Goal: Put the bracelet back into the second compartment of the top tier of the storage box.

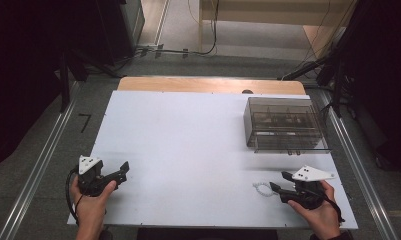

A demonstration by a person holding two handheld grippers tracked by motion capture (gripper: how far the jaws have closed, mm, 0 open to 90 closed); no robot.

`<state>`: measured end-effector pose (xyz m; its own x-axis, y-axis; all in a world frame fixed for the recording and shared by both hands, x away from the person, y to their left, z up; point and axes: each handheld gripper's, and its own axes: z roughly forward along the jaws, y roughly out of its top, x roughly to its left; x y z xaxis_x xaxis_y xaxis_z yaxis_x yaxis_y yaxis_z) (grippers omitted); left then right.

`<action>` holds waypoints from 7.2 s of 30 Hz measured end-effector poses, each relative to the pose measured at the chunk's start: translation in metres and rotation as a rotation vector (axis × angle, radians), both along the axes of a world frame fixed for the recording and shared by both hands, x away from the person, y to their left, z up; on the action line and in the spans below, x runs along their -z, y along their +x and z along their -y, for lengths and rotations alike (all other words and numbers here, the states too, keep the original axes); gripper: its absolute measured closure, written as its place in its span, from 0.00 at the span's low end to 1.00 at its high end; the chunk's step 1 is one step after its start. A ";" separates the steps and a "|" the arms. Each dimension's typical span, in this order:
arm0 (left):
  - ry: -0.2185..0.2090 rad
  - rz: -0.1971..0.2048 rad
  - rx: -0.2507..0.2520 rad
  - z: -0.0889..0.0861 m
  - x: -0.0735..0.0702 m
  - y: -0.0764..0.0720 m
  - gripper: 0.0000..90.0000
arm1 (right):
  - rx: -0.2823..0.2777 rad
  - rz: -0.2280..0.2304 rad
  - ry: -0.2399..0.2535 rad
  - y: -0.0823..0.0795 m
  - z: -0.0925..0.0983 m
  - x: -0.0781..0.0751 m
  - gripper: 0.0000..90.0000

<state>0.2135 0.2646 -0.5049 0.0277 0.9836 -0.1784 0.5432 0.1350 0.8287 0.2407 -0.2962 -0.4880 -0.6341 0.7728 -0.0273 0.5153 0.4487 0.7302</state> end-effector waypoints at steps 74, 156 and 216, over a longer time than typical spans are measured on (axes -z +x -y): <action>0.004 -0.007 0.017 0.000 0.000 0.001 0.10 | -0.188 -0.060 -0.083 0.018 -0.053 0.014 0.74; -0.004 -0.007 0.018 0.000 0.001 0.001 0.10 | 0.033 0.173 0.197 0.011 0.018 -0.061 0.94; -0.002 -0.008 0.015 0.000 0.001 0.001 0.10 | 0.158 0.284 0.248 0.059 0.046 -0.103 0.94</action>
<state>0.2146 0.2648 -0.5059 0.0411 0.9826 -0.1809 0.5515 0.1286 0.8242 0.2992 -0.3419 -0.3850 -0.5010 0.8653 0.0155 0.3265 0.1724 0.9293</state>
